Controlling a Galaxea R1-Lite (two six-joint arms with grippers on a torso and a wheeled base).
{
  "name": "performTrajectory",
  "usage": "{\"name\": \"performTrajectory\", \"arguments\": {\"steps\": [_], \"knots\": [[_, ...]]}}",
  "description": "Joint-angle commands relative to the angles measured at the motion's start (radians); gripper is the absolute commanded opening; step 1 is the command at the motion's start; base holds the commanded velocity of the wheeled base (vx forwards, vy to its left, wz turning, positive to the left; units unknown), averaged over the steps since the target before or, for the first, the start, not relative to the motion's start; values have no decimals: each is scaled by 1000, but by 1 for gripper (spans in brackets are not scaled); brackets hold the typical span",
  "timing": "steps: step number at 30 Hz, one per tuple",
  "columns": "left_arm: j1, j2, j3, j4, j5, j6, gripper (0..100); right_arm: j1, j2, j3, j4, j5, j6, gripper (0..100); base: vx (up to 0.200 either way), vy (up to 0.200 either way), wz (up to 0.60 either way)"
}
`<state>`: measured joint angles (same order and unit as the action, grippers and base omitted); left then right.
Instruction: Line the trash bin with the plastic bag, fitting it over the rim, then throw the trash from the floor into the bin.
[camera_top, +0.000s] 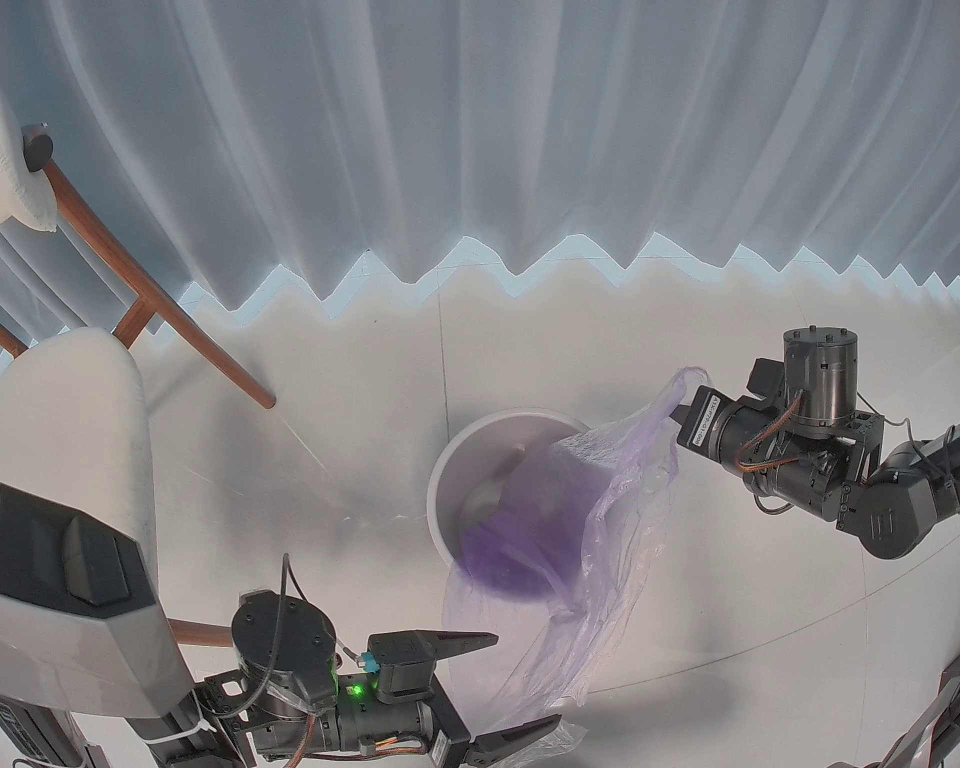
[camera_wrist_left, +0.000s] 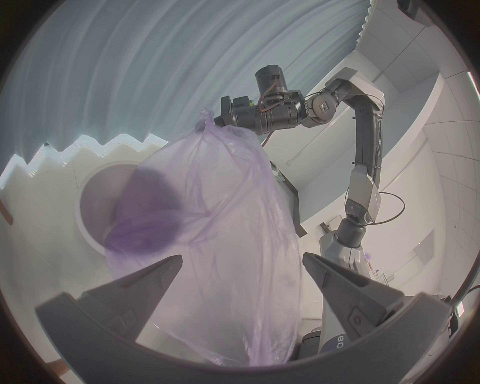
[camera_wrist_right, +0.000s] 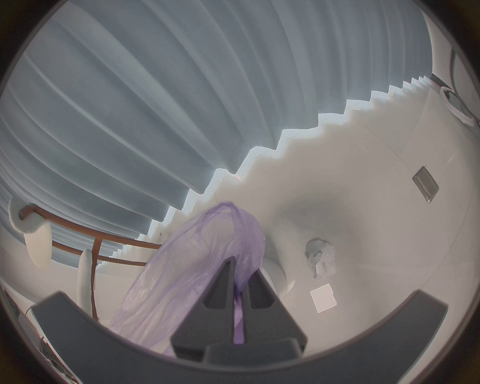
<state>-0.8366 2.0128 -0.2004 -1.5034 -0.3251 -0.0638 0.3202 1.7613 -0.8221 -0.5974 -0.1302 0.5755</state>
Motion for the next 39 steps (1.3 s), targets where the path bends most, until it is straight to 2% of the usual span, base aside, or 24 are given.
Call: {"name": "performTrajectory", "arguments": {"steps": [1, 10, 16, 28, 29, 33, 39], "knots": [[19, 34, -10, 0, 8, -1, 100, 0, 0, 0, -2, 0, -5, 0, 0, 0, 0], [85, 34, -17, -1, 11, 1, 100, 0, -3, 3, -2, 0, -6, 0, 0, 0, 0], [109, 46, -20, -1, 11, 35, 100, 0, -2, 3, -4, 0, -6, 0, 0, 0, 0], [83, 84, -43, -1, 5, 42, 100, 3, -2, 6, -2, 0, -6, 0, 0, 0, 0], [83, 84, -43, -1, 5, 42, 0, 3, -2, 6, -2, 0, -6, 0, 0, 0, 0], [70, 86, -57, -1, 1, 38, 0, 3, -2, 6, -4, 0, -6, 0, 0, 0, 0], [103, 93, -116, -1, 0, 29, 0, 5, 0, 8, -4, 0, -8, 0, 0, 0, 0]]}}
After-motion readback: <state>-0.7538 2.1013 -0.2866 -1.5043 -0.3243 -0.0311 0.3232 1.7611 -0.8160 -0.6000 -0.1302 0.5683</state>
